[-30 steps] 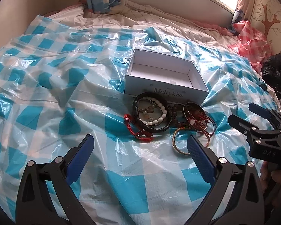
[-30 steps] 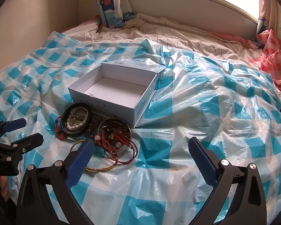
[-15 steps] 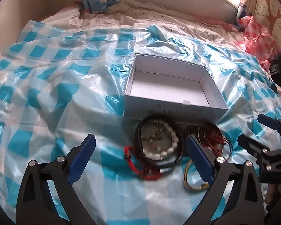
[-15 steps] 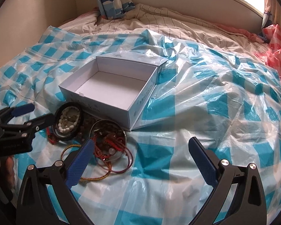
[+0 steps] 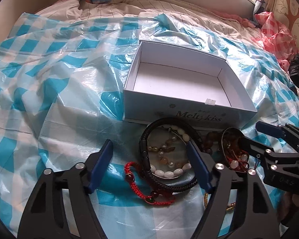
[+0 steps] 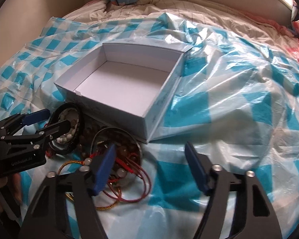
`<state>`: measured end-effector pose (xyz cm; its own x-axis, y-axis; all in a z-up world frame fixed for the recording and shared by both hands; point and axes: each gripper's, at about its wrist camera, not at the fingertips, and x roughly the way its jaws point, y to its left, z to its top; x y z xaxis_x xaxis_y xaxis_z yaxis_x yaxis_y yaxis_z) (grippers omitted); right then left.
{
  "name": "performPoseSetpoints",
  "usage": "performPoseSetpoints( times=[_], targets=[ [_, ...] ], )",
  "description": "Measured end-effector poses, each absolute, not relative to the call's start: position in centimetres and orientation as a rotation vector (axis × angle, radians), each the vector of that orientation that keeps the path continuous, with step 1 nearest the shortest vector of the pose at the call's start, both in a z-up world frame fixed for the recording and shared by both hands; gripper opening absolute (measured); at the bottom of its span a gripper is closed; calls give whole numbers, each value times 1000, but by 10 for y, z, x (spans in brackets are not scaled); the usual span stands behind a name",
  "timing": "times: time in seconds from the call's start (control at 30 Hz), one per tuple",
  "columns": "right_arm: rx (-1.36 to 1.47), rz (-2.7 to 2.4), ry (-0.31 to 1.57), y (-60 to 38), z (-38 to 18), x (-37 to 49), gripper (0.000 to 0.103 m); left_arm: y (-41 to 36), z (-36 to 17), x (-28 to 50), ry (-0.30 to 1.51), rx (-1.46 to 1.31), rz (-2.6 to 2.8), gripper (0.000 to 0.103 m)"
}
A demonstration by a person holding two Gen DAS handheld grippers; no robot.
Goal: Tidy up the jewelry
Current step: 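Grasp the black cord bracelet with the left tool while the right tool grasps the silver bangle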
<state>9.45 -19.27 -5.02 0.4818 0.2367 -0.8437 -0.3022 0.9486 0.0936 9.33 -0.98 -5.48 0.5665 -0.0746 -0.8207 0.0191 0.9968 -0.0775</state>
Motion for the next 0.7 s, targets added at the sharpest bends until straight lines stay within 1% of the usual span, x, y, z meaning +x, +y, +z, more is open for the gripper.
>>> performPoseSetpoints(
  times=[0.03,0.13,0.17,0.2,0.23,0.27,0.3,0.33,0.4,0.43,0.47,0.53,0.6,0.67,0.7],
  targets=[
    [-71,330,1018,-192,-51,95,61,-9,-55,94,967,-62,-54,66],
    [-60,343,1021,-192,-53,96,54,-8,-57,94,971,-56,-52,55],
    [-56,345,1021,-192,-54,97,53,-8,-57,94,973,-50,-51,48],
    [-50,352,1023,-192,-54,97,50,-8,-58,94,975,-43,-48,40],
    [-42,361,1025,-192,-55,98,44,-7,-58,94,977,-38,-48,36],
    [-38,364,1026,-192,-55,98,41,-6,-58,93,977,-39,-50,30],
    [-39,363,1024,-192,-54,98,32,-7,-57,93,974,-36,-42,20],
    [-43,365,1029,-191,-54,98,21,-6,-57,92,972,-28,-36,16],
    [-43,373,1032,-191,-55,98,18,-4,-56,90,974,-37,-46,9],
    [-48,379,1032,-189,-54,97,13,-5,-55,89,973,-36,-51,9],
    [-55,378,1028,-188,-53,96,13,-4,-54,88,971,-34,-55,8],
    [-59,372,1017,-189,-50,93,8,-4,-49,85,964,-35,-66,8],
    [-46,373,1014,-191,-47,92,7,-3,-42,80,950,-42,-78,8],
    [-34,374,998,-194,-40,88,4,0,-33,75,933,-50,-89,8],
    [-31,373,988,-195,-36,86,4,1,-27,72,921,-56,-94,8]
  ],
)
